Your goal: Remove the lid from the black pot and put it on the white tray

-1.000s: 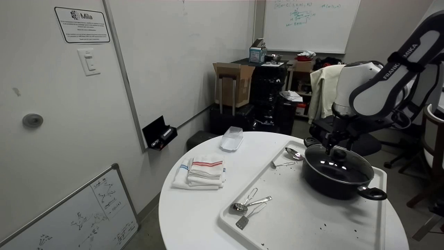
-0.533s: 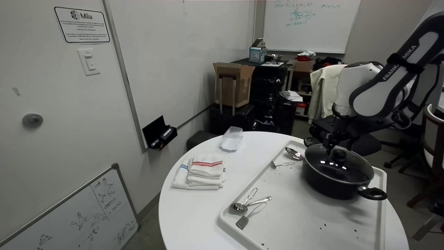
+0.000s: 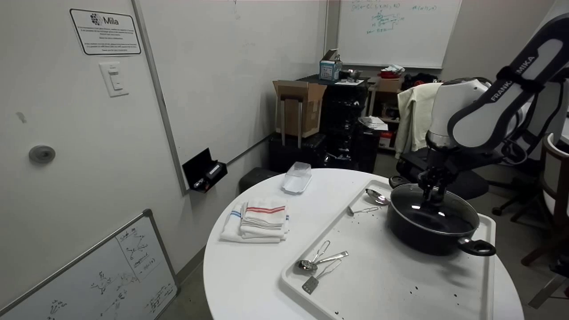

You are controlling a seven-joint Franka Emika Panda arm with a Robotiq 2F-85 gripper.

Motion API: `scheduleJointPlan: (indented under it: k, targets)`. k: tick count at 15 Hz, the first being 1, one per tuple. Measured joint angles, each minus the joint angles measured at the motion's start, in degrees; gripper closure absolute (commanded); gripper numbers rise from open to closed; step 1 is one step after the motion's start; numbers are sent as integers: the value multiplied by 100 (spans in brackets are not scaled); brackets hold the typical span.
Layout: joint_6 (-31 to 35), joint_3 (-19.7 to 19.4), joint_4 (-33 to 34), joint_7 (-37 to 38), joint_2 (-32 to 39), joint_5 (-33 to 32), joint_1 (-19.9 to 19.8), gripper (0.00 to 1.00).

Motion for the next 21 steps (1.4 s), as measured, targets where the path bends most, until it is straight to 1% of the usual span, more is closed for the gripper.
scheduleJointPlan:
  k: [10, 16, 19, 21]
  targets:
    - [-3, 0, -54, -32, -72, 6, 1, 75]
    - [-42, 34, -398, -158, -664, -5, 26, 75]
    - [-68, 41, -581, -170, -955, -103, 151, 75]
    - [-82, 43, -674, -170, -1099, -247, 301, 75]
